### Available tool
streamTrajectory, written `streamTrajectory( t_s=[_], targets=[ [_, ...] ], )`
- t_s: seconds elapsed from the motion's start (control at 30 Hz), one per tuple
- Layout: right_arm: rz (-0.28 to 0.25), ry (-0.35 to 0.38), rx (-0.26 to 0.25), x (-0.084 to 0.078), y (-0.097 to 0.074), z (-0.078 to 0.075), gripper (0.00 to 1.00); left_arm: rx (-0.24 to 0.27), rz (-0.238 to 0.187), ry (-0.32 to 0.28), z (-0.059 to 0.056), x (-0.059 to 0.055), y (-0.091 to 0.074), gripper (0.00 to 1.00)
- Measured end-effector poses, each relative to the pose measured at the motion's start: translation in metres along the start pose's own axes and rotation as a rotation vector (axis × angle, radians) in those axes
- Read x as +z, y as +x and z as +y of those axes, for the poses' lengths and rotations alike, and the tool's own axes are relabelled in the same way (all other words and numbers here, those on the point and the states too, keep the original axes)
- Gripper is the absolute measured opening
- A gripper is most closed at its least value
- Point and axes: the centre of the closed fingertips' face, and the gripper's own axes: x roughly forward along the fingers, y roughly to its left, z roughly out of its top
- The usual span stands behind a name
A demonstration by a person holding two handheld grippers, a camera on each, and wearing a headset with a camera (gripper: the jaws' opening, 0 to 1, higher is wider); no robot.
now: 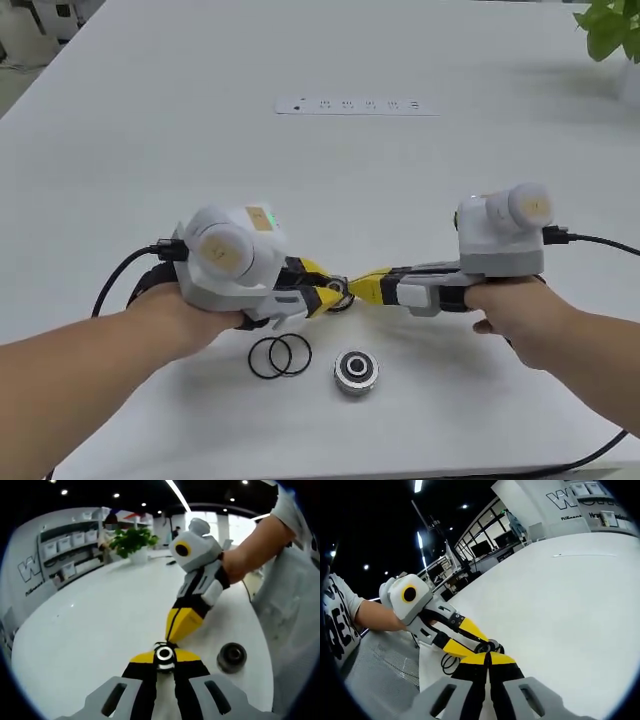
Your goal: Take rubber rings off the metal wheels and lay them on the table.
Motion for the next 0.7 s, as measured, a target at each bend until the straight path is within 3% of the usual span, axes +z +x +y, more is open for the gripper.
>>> streamTrajectory(
  t_s=[0.23,0.3,0.33,0.37,0.7],
  targets=[
    [-0.009,0.022,0.033,0.002,0.001,0.007,0.00,-0.002,0.003,0.007,-0.001,0.000,0.001,0.11],
    [-0.001,-0.009,0.044,0.003,0.004,0.011,0.00,-0.001,0.003,0.008,-0.001,0.001,0.001,0.11],
    [0.003,0.005,0.091,0.002,0.004,0.019,0.00,0.001,0.004,0.007,-0.001,0.001,0.001,0.11],
    [-0.007,-0.001,0.068,0.003,0.004,0.013,0.00,0.004,0.004,0.004,0.000,0.001,0.001,0.11],
    [-0.026,-0.007,0.030,0.005,0.000,0.003,0.00,0.005,-0.014,-0.008,0.000,0.002,0.001,0.12]
  ],
)
